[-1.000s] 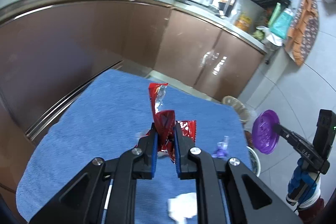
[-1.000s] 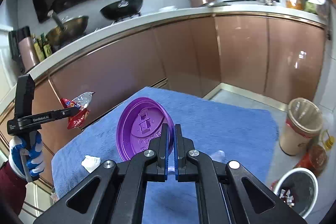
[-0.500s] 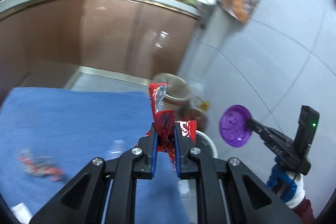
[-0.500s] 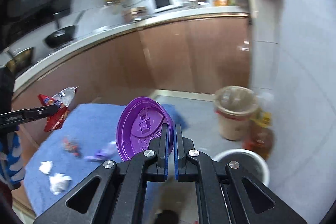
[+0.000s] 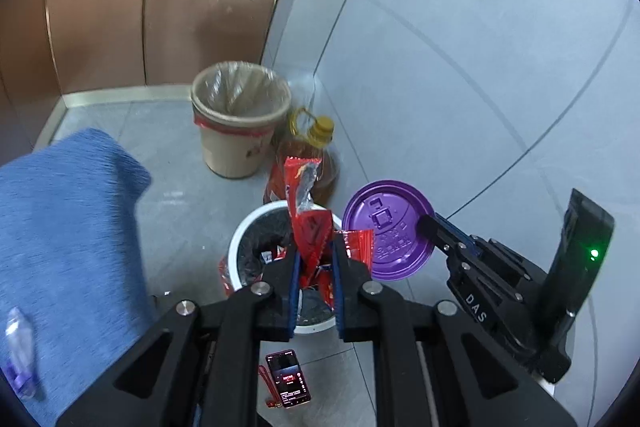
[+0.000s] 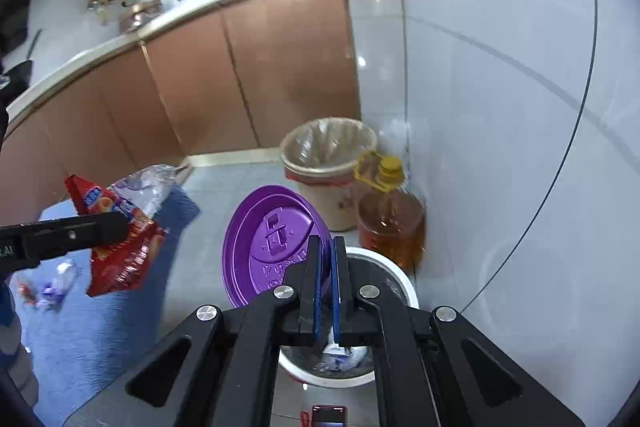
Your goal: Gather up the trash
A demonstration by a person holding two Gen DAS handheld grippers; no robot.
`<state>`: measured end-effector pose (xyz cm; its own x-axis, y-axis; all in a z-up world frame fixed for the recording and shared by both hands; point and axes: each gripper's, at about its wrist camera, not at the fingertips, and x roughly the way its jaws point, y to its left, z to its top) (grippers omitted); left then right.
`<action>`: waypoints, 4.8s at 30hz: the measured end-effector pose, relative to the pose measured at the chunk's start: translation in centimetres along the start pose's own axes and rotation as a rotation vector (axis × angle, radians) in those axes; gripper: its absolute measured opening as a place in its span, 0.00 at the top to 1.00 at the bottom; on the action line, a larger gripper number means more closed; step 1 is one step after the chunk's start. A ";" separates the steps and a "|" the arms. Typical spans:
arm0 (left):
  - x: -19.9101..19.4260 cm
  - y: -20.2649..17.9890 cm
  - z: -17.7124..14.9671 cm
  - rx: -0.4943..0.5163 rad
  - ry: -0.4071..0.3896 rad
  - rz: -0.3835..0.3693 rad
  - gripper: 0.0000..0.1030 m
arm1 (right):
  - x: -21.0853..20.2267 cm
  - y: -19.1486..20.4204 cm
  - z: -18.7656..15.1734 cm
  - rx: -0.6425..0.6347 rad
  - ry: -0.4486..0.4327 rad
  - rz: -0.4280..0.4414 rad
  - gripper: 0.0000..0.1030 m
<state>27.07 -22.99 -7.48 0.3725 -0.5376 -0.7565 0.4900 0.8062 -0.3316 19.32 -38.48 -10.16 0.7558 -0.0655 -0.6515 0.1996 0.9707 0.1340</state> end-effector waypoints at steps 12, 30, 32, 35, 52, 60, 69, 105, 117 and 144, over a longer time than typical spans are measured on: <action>10.1 0.9 0.7 -0.045 0.117 0.023 0.77 | 8.7 -3.0 -2.0 0.045 0.118 -0.061 0.91; 4.8 2.0 -1.0 -0.102 0.053 -0.011 0.63 | 4.4 -1.2 -2.1 0.037 0.068 -0.062 0.63; 2.4 1.9 -1.5 -0.086 0.018 0.014 0.63 | 2.8 -0.5 -1.8 0.033 0.049 -0.053 0.62; -1.8 1.7 -2.5 -0.064 -0.048 0.057 0.63 | 0.1 1.2 -1.5 0.019 0.017 -0.034 0.61; -24.3 3.3 -13.0 -0.036 -0.444 0.468 0.37 | -16.1 14.0 -3.7 -0.181 -0.166 0.128 0.40; -30.2 3.5 -17.3 -0.056 -0.567 0.582 0.29 | -20.8 17.5 -5.8 -0.218 -0.219 0.167 0.27; -32.3 3.3 -19.8 -0.079 -0.615 0.635 0.24 | -22.9 18.3 -7.0 -0.213 -0.240 0.178 0.18; -32.7 10.4 -23.8 -0.216 -0.597 0.680 0.23 | -20.8 23.7 -9.1 -0.307 -0.191 0.236 0.15; -31.0 8.6 -23.2 -0.156 -0.570 0.630 0.23 | -20.5 22.5 -9.1 -0.288 -0.188 0.225 0.15; -29.7 6.2 -23.0 -0.094 -0.541 0.562 0.23 | -20.3 21.2 -9.4 -0.254 -0.186 0.202 0.15</action>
<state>0.95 3.62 -0.03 0.8888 -0.0691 -0.4530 0.0545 0.9975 -0.0452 2.28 -14.43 -1.12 0.8690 0.1146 -0.4813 -0.1083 0.9933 0.0409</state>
